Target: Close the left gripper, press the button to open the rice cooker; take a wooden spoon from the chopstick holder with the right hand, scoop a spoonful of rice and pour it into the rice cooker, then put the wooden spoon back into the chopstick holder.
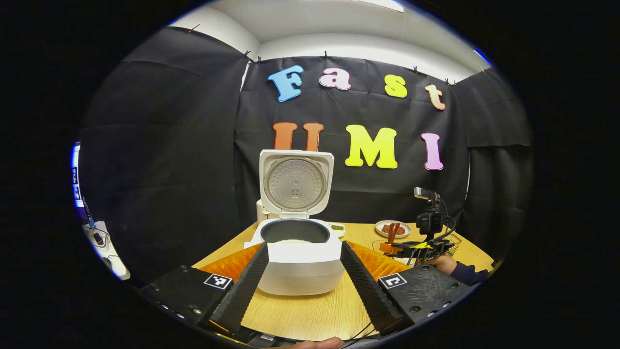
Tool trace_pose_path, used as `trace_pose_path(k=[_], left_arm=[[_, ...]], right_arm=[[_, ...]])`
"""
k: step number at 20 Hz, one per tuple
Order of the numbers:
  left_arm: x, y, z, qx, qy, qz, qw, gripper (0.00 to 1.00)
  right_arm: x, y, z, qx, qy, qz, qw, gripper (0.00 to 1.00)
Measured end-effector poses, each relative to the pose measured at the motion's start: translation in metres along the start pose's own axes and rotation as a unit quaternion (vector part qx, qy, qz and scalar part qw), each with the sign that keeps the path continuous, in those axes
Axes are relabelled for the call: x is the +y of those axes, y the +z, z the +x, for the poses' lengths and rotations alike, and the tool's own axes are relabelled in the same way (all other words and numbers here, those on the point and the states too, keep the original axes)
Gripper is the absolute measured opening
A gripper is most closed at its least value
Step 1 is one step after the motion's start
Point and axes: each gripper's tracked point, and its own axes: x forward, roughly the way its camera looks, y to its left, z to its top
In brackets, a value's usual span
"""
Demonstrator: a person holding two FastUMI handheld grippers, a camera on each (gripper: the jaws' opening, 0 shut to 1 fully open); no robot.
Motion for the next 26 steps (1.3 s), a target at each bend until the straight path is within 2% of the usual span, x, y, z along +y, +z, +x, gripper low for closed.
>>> trace_pose_path(k=[3, 6, 9, 12, 20, 24, 26], left_arm=[[-0.001, 0.0, 0.0, 0.001, -0.001, 0.003, 1.0, 0.95], [-0.004, 0.001, -0.001, 0.0, -0.004, 0.003, 1.0, 0.95], [-0.008, 0.002, 0.001, 0.0, -0.006, 0.005, 1.0, 0.95], [-0.011, 0.004, 0.002, 0.0, -0.006, 0.009, 1.0, 0.95], [-0.02, 0.013, 0.0, -0.006, -0.011, 0.026, 1.0, 0.95], [-0.025, 0.013, -0.002, -0.006, -0.014, 0.029, 0.999, 0.95], [-0.025, 0.014, -0.002, -0.007, -0.014, 0.031, 0.999, 0.95]], right_arm=[[-0.003, 0.0, -0.003, 0.033, 0.042, 0.08, 0.995, 0.1], [-0.008, 0.006, -0.008, 0.042, 0.076, 0.157, 0.984, 0.1], [-0.008, 0.023, -0.02, 0.028, 0.106, 0.212, 0.971, 0.1], [-0.016, 0.043, -0.032, -0.005, 0.118, 0.258, 0.959, 0.1], [-0.051, 0.069, -0.048, -0.05, 0.131, 0.383, 0.913, 0.09], [-0.06, 0.083, -0.063, -0.073, 0.147, 0.423, 0.891, 0.09], [-0.063, 0.1, -0.075, -0.088, 0.171, 0.46, 0.867, 0.09]])
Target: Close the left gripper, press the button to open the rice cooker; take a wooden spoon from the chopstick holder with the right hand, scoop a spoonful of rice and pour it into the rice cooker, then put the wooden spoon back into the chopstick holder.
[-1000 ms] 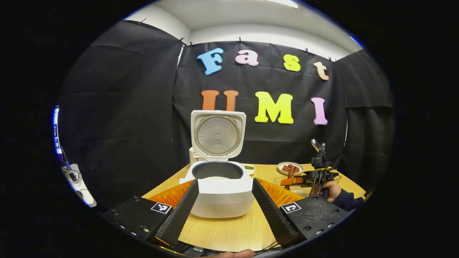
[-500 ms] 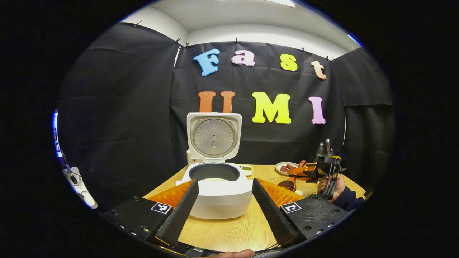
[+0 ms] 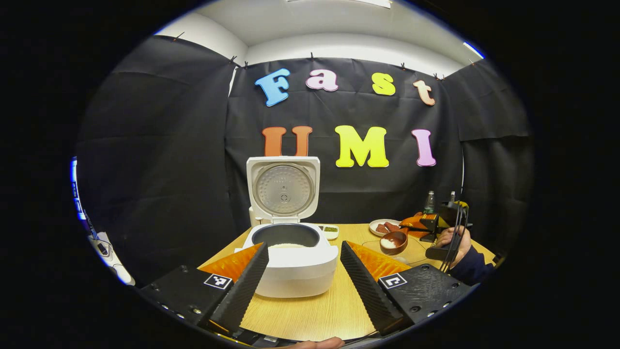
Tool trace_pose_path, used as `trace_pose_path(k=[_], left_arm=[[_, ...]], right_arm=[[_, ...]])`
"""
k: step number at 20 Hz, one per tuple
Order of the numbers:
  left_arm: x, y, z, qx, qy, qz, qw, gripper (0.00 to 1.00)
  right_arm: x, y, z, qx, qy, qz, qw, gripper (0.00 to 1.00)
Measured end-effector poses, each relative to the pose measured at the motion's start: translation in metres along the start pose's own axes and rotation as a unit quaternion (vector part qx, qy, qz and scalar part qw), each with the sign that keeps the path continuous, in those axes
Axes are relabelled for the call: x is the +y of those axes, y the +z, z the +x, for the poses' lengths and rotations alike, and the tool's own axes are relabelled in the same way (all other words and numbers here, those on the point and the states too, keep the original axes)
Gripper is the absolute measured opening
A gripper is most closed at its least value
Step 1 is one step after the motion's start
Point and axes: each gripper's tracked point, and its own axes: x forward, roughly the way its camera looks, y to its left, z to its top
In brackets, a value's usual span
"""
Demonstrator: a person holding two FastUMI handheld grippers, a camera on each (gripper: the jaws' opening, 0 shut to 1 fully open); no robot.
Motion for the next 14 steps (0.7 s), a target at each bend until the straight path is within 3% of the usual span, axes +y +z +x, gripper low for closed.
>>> trace_pose_path(k=[3, 4, 8, 14], left_arm=[[0.003, 0.0, -0.001, 0.001, 0.002, -0.001, 1.0, 0.95], [0.003, 0.0, -0.002, 0.001, 0.003, -0.002, 1.0, 0.95], [0.009, 0.003, -0.011, -0.006, 0.005, -0.001, 1.0, 0.95], [0.018, 0.0, -0.021, -0.01, 0.001, -0.014, 1.0, 0.95]], right_arm=[[0.027, 0.026, -0.003, -0.003, 0.051, 0.12, 0.991, 0.09], [0.035, 0.033, -0.003, -0.005, 0.059, 0.13, 0.99, 0.09], [0.05, 0.04, 0.008, -0.033, 0.032, 0.064, 0.997, 0.09], [0.082, 0.007, 0.016, 0.004, 0.053, 0.073, 0.996, 0.09]])
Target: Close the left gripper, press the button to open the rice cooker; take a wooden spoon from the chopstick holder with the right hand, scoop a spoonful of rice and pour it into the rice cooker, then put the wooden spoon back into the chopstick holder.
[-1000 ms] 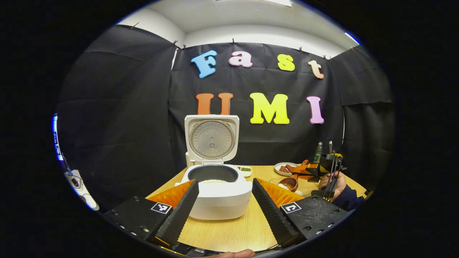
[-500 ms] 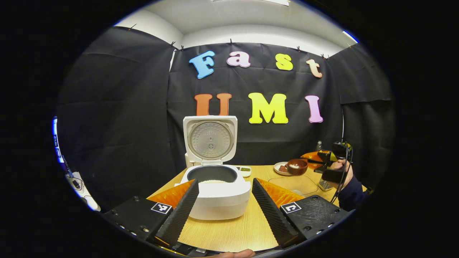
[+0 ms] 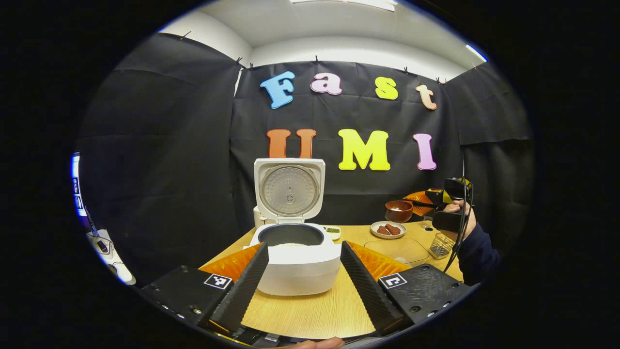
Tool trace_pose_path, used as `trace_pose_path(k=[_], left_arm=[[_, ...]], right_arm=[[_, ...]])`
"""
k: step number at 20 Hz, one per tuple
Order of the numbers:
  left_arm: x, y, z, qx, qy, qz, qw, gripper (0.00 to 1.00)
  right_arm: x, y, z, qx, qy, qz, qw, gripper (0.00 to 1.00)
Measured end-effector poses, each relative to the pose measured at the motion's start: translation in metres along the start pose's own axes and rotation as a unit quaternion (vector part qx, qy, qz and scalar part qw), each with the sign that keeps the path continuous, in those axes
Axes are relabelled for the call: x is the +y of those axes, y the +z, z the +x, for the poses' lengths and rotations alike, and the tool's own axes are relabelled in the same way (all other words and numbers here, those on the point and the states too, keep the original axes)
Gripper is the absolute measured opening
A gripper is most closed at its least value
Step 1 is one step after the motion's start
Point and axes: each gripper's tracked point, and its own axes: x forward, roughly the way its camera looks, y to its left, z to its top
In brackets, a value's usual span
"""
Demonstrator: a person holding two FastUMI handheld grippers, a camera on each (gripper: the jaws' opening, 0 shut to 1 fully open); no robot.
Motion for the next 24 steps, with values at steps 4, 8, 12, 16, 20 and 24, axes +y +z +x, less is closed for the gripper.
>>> trace_pose_path(k=[4, 8, 12, 16, 20, 24], left_arm=[[0.01, -0.002, -0.009, -0.004, -0.001, -0.006, 1.0, 0.95], [0.025, -0.002, -0.02, -0.007, 0.006, -0.018, 1.0, 0.95], [0.045, -0.005, -0.036, -0.008, 0.018, -0.025, 0.999, 0.95], [0.059, -0.006, -0.05, -0.011, 0.027, -0.026, 0.999, 0.94], [0.068, -0.004, -0.066, -0.023, 0.031, -0.03, 0.999, 0.92], [0.075, -0.004, -0.073, -0.027, 0.035, -0.038, 0.998, 0.92]], right_arm=[[0.003, -0.014, 0.016, -0.013, -0.014, -0.006, 1.0, 0.09], [0.024, -0.037, 0.036, -0.032, -0.014, -0.039, 0.999, 0.09], [0.05, -0.074, 0.067, -0.03, -0.006, -0.081, 0.996, 0.09], [0.072, -0.115, 0.102, -0.024, 0.001, -0.123, 0.992, 0.09], [0.081, -0.158, 0.133, -0.01, -0.01, -0.158, 0.987, 0.09], [0.083, -0.197, 0.16, 0.013, -0.027, -0.208, 0.978, 0.09]])
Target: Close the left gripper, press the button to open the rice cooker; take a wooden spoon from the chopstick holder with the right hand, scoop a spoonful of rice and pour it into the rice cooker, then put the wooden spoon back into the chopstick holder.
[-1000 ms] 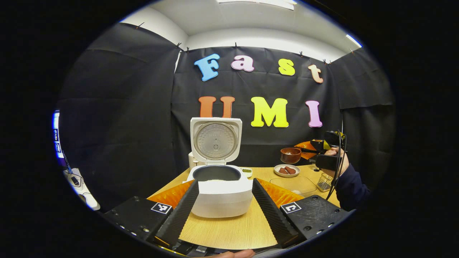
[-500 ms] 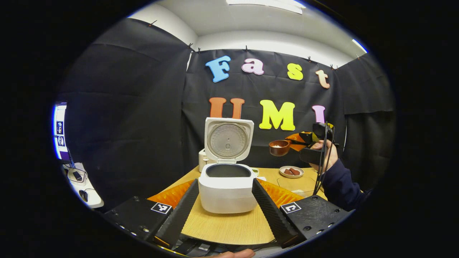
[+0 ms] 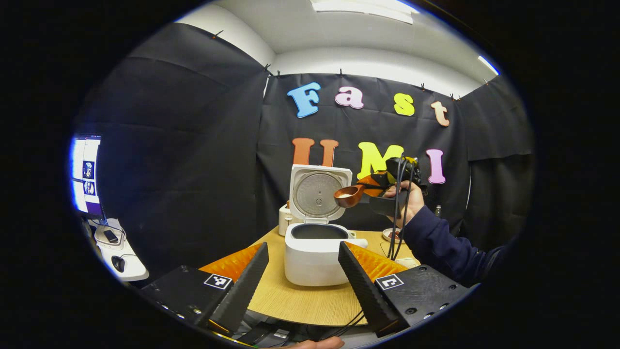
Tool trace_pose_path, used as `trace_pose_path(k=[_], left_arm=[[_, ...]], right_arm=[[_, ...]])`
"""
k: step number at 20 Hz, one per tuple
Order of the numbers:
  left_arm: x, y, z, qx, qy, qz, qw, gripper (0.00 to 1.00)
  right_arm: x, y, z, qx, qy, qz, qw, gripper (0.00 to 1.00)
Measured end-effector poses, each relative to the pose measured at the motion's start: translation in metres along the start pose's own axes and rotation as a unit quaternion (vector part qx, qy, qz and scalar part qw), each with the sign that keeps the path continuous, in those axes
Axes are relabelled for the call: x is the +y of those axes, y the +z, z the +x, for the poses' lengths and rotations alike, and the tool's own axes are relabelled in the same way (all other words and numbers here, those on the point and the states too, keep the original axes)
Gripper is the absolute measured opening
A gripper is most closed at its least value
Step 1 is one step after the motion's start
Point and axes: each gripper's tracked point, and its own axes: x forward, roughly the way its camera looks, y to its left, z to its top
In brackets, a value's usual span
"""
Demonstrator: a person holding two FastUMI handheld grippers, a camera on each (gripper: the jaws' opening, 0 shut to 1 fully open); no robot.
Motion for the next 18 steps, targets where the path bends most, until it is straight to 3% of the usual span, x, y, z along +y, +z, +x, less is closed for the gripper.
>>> trace_pose_path(k=[4, 9, 18], left_arm=[[0.001, -0.001, -0.004, 0.0, 0.002, -0.001, 1.0, 0.92], [0.004, -0.004, -0.005, 0.002, 0.004, -0.001, 1.0, 0.92], [0.004, -0.013, 0.0, 0.012, 0.005, -0.006, 1.0, 0.92]], right_arm=[[0.012, -0.017, 0.017, 0.002, -0.015, -0.083, 0.996, 0.09], [0.019, -0.03, 0.031, -0.005, -0.031, -0.199, 0.979, 0.09], [0.006, -0.05, 0.048, 0.023, -0.05, -0.297, 0.953, 0.1]])
